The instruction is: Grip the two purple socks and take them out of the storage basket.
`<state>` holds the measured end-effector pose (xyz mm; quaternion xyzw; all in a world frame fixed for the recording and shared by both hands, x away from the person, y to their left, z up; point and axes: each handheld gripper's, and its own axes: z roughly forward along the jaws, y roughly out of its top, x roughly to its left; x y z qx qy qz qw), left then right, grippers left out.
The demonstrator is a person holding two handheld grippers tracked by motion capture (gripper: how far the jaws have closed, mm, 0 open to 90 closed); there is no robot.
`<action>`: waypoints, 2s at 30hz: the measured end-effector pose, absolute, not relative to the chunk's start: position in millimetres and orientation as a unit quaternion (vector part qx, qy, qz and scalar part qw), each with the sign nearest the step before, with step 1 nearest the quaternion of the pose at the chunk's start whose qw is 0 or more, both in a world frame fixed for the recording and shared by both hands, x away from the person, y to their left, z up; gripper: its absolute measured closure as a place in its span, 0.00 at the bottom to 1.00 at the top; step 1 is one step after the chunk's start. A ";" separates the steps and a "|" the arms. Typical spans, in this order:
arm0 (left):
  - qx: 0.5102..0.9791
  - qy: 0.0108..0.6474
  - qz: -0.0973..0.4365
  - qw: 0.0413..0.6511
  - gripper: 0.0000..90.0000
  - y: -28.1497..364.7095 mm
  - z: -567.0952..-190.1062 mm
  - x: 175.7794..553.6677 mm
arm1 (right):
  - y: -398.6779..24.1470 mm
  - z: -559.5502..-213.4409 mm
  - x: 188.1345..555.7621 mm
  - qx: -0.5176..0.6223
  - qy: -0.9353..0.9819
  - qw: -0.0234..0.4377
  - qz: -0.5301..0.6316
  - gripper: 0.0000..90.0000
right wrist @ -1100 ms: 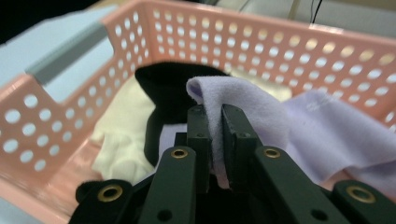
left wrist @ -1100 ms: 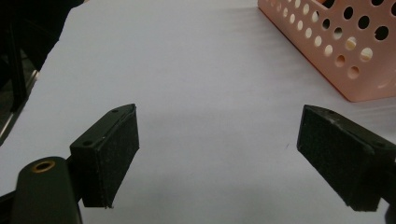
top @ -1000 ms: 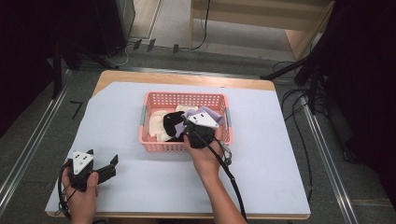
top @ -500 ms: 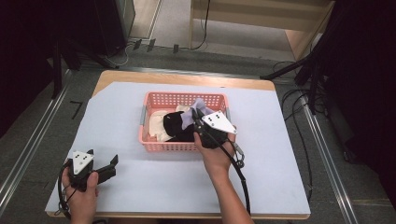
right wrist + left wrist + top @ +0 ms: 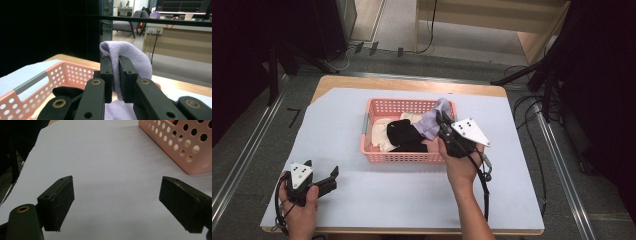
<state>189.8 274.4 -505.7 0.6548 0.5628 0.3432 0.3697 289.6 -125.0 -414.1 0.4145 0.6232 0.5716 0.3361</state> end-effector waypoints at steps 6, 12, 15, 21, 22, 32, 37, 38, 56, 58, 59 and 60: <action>0.656 0.562 0.345 0.367 0.15 274.0 -505.6 189.6 | -156.2 -417.2 287.6 0.435 0.603 0.347 0.572 0.92; 0.654 0.563 0.344 0.370 0.15 274.6 -505.5 189.0 | -189.8 -424.5 288.0 0.460 0.582 0.353 0.570 0.92; 0.654 0.563 0.345 0.370 0.15 274.5 -505.6 189.1 | -203.9 -430.1 287.5 0.472 0.577 0.356 0.563 0.92; 0.655 0.562 0.345 0.370 0.15 274.5 -505.6 189.0 | -231.4 -451.7 286.5 0.497 0.575 0.359 0.542 0.92; 0.654 0.563 0.345 0.370 0.15 274.4 -505.6 189.0 | -231.4 -451.7 286.5 0.497 0.575 0.359 0.542 0.92; 0.656 0.561 0.345 0.368 0.15 273.8 -505.6 189.2 | -256.6 -493.7 283.2 0.574 0.579 0.323 0.480 0.67; 0.657 0.562 0.344 0.366 0.15 273.7 -505.5 189.4 | -252.0 -483.9 282.1 0.566 0.574 0.317 0.500 0.62; 0.657 0.562 0.344 0.366 0.15 273.7 -505.5 189.5 | -245.8 -476.1 283.5 0.555 0.581 0.324 0.500 0.61; 0.662 0.561 0.340 0.362 0.15 273.7 -505.8 190.8 | -146.5 -434.0 317.8 0.489 0.651 0.295 0.500 0.59; 0.662 0.562 0.339 0.362 0.15 273.7 -505.8 191.1 | -136.7 -433.7 324.5 0.485 0.663 0.292 0.489 0.59; 0.662 0.562 0.339 0.362 0.15 273.7 -505.8 191.1 | -132.6 -433.8 328.0 0.484 0.668 0.291 0.484 0.59; 0.662 0.561 0.339 0.363 0.15 273.7 -505.8 191.0 | -129.0 -434.1 331.6 0.485 0.672 0.290 0.479 0.59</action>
